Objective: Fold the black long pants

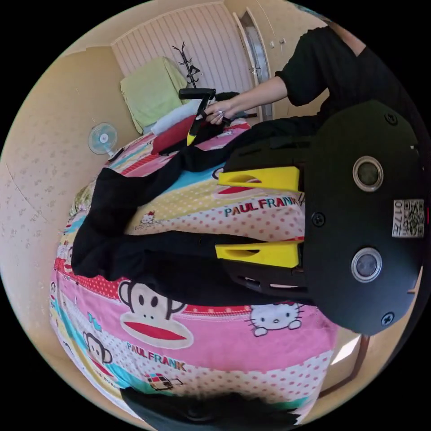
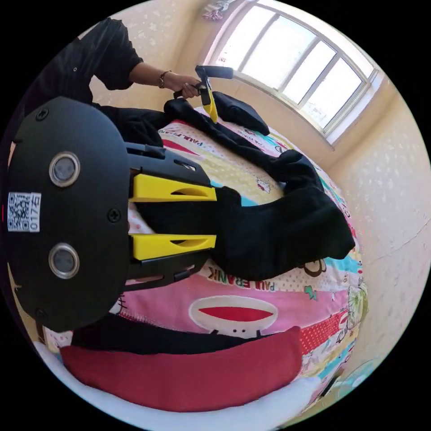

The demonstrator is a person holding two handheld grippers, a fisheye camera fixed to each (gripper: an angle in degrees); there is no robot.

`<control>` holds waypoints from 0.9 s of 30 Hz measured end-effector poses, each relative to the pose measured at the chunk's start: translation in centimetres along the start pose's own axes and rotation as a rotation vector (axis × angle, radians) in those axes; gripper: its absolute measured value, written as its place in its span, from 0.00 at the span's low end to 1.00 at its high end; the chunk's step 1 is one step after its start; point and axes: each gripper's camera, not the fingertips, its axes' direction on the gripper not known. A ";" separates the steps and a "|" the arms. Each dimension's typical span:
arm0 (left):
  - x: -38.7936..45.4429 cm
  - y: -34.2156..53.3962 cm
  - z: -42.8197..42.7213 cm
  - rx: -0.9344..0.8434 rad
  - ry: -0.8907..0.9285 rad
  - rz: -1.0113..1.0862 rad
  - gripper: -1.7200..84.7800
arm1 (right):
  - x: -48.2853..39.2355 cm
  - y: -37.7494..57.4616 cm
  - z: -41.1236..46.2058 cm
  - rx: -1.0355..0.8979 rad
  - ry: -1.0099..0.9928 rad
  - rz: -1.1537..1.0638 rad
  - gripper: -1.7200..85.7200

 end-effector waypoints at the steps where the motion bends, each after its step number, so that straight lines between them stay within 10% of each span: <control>1: 0.1 2.9 -0.4 0.027 -0.055 -0.005 0.23 | 0.8 2.9 1.0 0.005 -0.010 0.031 0.16; 12: 2.5 7.0 3.4 -0.232 -0.676 0.116 0.07 | -2.8 15.2 4.9 0.164 -0.294 0.155 0.16; 20: -0.1 10.9 -15.2 0.106 0.427 0.022 0.02 | -3.8 16.9 -3.6 0.229 -0.387 -0.042 0.05; 27: -10.4 22.0 -11.6 0.029 0.239 -0.410 0.06 | -2.1 18.8 -3.1 0.093 -0.332 -0.030 0.04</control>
